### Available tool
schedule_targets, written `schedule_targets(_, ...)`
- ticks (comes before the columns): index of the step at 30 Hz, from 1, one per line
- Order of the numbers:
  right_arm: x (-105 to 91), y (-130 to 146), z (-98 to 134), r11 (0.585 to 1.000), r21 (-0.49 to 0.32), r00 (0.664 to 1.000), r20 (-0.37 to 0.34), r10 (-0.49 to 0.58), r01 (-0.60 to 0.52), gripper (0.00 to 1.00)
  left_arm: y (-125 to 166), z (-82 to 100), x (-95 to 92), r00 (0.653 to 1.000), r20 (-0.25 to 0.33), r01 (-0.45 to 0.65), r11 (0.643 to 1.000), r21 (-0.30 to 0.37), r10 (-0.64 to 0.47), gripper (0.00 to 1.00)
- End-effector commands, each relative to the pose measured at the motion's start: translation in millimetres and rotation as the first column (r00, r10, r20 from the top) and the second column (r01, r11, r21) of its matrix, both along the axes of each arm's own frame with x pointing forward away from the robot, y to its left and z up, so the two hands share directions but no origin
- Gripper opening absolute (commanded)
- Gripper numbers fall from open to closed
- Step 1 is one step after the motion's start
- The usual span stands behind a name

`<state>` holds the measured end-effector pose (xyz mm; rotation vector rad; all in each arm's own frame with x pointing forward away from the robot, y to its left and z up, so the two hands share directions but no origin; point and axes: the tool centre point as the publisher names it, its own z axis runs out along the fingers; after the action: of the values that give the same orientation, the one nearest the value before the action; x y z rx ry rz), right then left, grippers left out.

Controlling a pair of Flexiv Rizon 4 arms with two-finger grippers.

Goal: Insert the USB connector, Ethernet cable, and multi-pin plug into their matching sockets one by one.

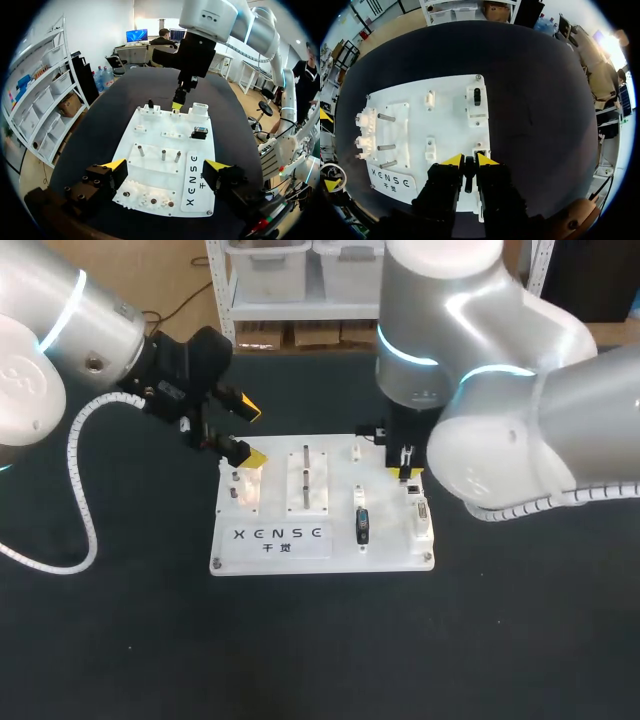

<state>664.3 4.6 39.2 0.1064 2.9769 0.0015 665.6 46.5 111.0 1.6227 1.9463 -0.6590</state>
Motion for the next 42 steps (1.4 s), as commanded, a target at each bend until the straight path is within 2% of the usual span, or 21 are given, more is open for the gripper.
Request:
schedule_targets(1, -3.6, -8.6, -2.8, 1.0, 0.003, 1.0, 0.018, -0.007, 0.007, 0.0, 0.9, -0.8, -0.7, 1.0, 0.003, 0.001, 1.0, -0.003, -0.001, 1.0)
schedule_targets(16, 1.8, -17.7, -14.2, 1.0, -0.007, 1.0, 0.009, -0.027, 0.027, 0.0, 0.9, -0.8, -0.7, 1.0, 0.003, 0.001, 1.0, -0.003, -0.001, 1.0)
schedule_targets(37, 7.3, -11.0, -19.2, 1.0, -0.002, 1.0, 0.006, -0.014, 0.014, 0.0, 0.9, -0.8, -0.7, 1.0, 0.003, 0.001, 1.0, -0.003, -0.001, 1.0)
schedule_targets(42, 5.7, -14.6, -27.1, 1.0, -0.015, 1.0, -0.008, -0.018, 0.018, 0.0, 0.9, -0.8, -0.7, 1.0, 0.003, 0.001, 1.0, -0.003, -0.001, 1.0)
